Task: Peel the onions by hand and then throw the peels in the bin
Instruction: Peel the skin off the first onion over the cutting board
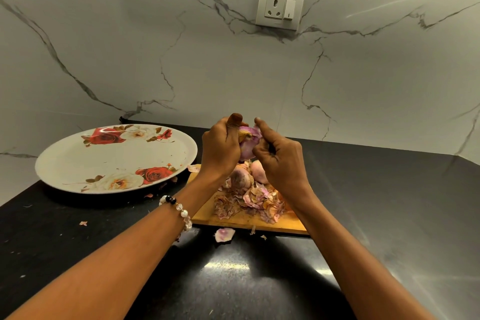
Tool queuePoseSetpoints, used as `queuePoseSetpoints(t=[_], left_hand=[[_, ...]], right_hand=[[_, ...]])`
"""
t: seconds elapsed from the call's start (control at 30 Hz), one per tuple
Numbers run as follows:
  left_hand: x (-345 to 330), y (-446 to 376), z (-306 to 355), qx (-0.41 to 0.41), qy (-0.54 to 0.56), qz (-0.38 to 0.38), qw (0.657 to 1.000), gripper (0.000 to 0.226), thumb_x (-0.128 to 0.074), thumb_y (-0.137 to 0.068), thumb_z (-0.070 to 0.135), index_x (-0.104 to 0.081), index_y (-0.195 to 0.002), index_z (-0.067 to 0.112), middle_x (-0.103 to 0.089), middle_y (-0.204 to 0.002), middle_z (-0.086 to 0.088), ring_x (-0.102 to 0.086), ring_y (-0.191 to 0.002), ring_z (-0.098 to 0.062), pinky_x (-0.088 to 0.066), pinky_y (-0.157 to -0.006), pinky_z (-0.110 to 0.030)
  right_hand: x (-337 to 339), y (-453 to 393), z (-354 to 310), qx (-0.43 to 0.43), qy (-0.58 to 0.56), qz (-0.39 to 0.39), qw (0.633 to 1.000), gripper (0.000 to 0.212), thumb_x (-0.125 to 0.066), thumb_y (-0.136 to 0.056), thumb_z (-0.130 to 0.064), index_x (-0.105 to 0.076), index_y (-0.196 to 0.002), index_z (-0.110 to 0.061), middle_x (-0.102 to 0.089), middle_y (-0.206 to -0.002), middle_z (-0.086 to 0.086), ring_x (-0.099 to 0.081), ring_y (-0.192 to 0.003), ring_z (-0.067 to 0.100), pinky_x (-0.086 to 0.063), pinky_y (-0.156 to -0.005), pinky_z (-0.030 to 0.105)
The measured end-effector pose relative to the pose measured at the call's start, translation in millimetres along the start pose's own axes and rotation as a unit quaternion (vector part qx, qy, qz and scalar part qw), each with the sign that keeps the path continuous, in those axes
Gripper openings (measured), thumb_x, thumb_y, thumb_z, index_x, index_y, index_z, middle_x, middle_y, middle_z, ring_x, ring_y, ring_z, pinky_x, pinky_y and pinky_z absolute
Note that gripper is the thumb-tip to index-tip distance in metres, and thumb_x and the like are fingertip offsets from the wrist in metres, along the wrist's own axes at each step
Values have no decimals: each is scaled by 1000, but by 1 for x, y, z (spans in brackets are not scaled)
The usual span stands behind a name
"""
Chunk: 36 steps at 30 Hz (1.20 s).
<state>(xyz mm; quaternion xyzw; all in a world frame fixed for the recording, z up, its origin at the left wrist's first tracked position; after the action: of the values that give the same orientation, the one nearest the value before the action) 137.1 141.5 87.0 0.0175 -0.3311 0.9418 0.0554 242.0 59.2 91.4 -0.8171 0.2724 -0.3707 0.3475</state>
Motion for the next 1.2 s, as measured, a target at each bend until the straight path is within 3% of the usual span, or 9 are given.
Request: queuePoseSetpoints(t=[0.13, 0.3, 0.47, 0.67, 0.73, 0.83, 0.93, 1.07, 1.2], left_hand=[[-2, 1, -2, 16, 2, 10, 1000, 35, -40, -101, 29, -63, -108, 3, -62, -88, 2, -59, -74, -5, -48, -60, -7], [-4, 3, -4, 56, 15, 13, 998, 31, -38, -101, 33, -60, -103, 11, -59, -80, 8, -57, -69, -2, -47, -55, -5], [-6, 3, -9, 93, 15, 8, 995, 36, -37, -101, 35, -60, -109, 10, -59, -85, 5, -58, -75, -7, -49, -60, -11], [-8, 6, -10, 120, 32, 5, 992, 39, -37, -100, 39, -60, -109, 9, -60, -86, 2, -62, -85, -16, -55, -74, -29], [-9, 6, -13, 141, 38, 0, 989, 40, -37, -100, 40, -61, -105, 10, -61, -86, 2, -63, -88, -20, -56, -77, -33], [-13, 8, -8, 155, 79, 11, 985, 38, -37, -100, 41, -62, -94, 13, -63, -89, -1, -64, -92, -23, -56, -81, -38], [-8, 5, 5, 109, 42, 28, 993, 42, -36, -101, 37, -63, -105, 5, -60, -89, -1, -59, -85, -16, -52, -76, -29], [-6, 0, -3, 133, 62, 7, 989, 42, -34, -99, 44, -61, -101, 12, -60, -87, 1, -63, -93, -23, -56, -80, -39], [0, -1, -10, 166, 99, 16, 981, 35, -32, -98, 48, -57, -85, 27, -61, -89, 4, -63, -98, -23, -57, -82, -41]], right_hand=[[3, 0, 2, -12, -1, 8, 1000, 44, -55, -91, 1, -49, -135, 5, -68, -84, 26, -59, -61, 27, -52, -62, 29], [2, -1, 8, -36, -3, -1, 999, 44, -54, -91, 2, -50, -134, 5, -66, -77, 13, -45, -55, 3, -42, -57, 10], [3, 0, 6, -39, -4, 21, 999, 41, -54, -93, 4, -52, -133, 5, -66, -119, 20, -59, -97, 11, -46, -81, 4], [1, 1, 9, -52, -21, 21, 998, 39, -53, -93, 5, -52, -133, 6, -61, -129, 19, -52, -108, 9, -39, -83, -3], [0, 1, 13, -64, -29, 25, 997, 39, -52, -94, 4, -53, -133, 5, -63, -125, 19, -55, -105, 8, -43, -83, 0], [7, 1, 24, -115, -65, 58, 989, 41, -49, -93, 7, -55, -133, 1, -67, -104, 5, -58, -77, 3, -52, -76, 14], [9, -1, 22, -106, -45, 52, 992, 43, -48, -94, 8, -51, -136, 2, -61, -123, 5, -58, -100, 4, -51, -87, 15], [6, -3, 25, -149, -113, 44, 981, 41, -46, -96, 6, -53, -136, -3, -60, -131, 19, -63, -109, 28, -55, -92, 46], [3, -3, 23, -167, -181, 18, 969, 39, -48, -97, 4, -54, -135, -4, -67, -115, 14, -68, -95, 18, -59, -84, 36]])
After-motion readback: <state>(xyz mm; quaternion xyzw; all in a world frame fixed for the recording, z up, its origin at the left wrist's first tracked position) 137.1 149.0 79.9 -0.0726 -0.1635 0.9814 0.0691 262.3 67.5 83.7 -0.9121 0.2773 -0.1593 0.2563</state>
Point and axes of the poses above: each hand's wrist, its own y-axis away from the middle knuckle, its own x-axis out of the back of the hand, z = x × y, the point moved 6 cm from there along -y, towards the middle knuckle
